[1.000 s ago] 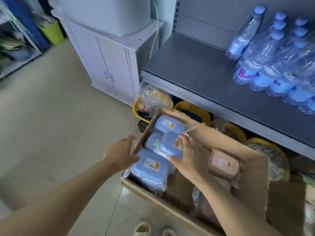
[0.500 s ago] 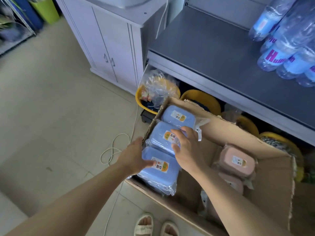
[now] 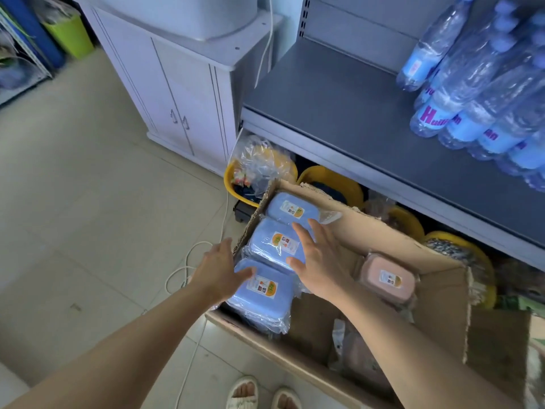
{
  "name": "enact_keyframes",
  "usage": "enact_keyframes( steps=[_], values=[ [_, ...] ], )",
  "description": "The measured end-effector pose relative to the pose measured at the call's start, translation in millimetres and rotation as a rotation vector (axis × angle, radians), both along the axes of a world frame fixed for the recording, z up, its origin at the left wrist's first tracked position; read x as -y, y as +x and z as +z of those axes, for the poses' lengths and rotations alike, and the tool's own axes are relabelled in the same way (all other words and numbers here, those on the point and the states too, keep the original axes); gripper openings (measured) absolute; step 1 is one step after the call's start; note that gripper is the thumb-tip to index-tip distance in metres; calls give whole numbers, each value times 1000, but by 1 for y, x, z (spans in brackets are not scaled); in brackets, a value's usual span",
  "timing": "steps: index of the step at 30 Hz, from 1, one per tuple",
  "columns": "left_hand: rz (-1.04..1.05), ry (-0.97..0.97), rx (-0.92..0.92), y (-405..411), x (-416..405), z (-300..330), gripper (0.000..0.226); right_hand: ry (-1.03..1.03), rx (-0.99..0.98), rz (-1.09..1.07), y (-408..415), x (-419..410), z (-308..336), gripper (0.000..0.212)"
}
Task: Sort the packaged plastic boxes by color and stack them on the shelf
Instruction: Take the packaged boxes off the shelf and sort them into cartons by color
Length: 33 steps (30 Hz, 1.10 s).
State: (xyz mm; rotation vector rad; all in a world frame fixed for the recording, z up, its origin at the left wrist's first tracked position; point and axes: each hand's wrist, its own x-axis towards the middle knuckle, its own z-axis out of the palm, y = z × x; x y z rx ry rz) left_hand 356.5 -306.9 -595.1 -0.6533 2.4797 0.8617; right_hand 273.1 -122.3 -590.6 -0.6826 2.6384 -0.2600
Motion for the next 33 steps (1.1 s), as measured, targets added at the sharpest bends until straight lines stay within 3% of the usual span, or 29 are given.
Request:
enact_keyframes(
  steps=[5, 11, 20, 26, 33],
  values=[
    [-161, -71, -104, -20, -9, 84, 69, -91, -83, -71, 2, -28, 91, 64],
    [-347, -173, -343, -54, -43, 225, 39, -145, -247, -169, -4, -75, 243, 47],
    [-536, -276, -684, -96, -121, 404, 31, -186, -556, -315, -7, -162, 421, 38],
    [-626, -343, -816, -115, -179, 486, 27, -166, -685, -445, 3, -228, 497, 44],
    [-676, -308, -957, -156, -250, 540, 29, -132, -793, -546, -15, -319, 547, 46]
  ],
)
